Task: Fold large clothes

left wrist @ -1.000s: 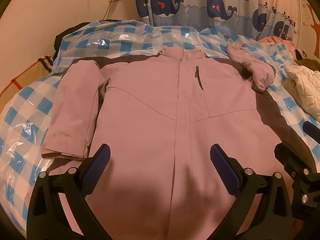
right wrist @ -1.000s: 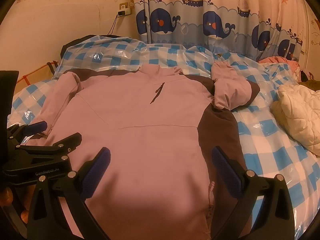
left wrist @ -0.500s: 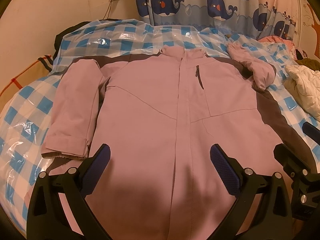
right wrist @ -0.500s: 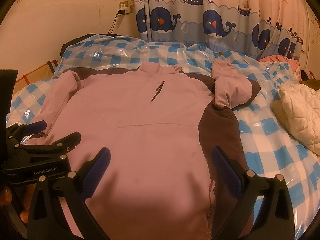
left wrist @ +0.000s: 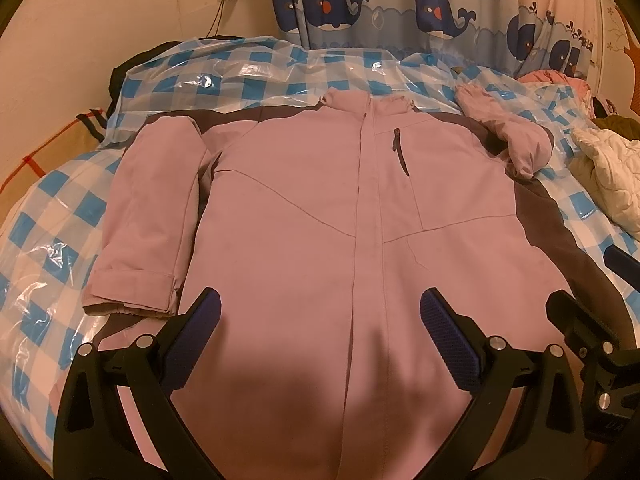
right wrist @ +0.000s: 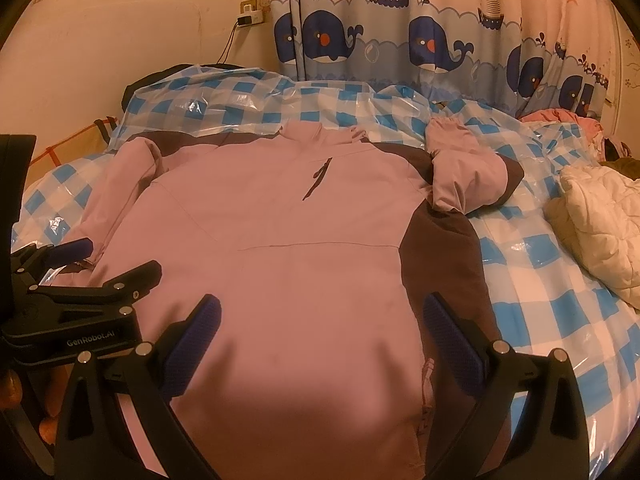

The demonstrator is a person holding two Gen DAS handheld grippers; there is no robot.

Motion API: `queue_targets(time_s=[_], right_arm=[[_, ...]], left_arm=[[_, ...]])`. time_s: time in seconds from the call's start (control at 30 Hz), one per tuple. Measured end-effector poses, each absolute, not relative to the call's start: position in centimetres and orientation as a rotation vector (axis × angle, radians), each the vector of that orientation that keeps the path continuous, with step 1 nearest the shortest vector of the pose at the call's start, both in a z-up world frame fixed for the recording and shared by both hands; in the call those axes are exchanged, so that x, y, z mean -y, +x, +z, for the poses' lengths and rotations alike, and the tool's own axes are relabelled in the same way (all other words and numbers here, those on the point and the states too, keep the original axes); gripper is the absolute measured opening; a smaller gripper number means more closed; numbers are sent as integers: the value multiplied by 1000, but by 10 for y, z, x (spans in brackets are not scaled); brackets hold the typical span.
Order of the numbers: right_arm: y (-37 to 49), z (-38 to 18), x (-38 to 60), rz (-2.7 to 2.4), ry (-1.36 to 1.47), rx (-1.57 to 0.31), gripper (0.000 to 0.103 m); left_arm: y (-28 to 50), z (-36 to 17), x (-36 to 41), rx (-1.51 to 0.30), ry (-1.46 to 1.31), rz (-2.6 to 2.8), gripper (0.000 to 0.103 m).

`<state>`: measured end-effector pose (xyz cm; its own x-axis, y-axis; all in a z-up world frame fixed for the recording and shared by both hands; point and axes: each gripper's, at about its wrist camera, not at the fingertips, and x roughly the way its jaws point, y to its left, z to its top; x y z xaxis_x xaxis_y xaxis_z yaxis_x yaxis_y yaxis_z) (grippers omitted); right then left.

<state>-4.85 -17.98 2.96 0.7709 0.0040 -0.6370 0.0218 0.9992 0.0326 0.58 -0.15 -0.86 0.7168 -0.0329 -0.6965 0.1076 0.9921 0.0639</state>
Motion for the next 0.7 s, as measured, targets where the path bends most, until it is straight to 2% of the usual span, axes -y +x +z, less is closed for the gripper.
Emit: queue_targets(time_s=[0.7], right_arm=[[-48,30,180,-6,37,-699,97]], left_arm=[[6,-8,1,-769,103,-78,96]])
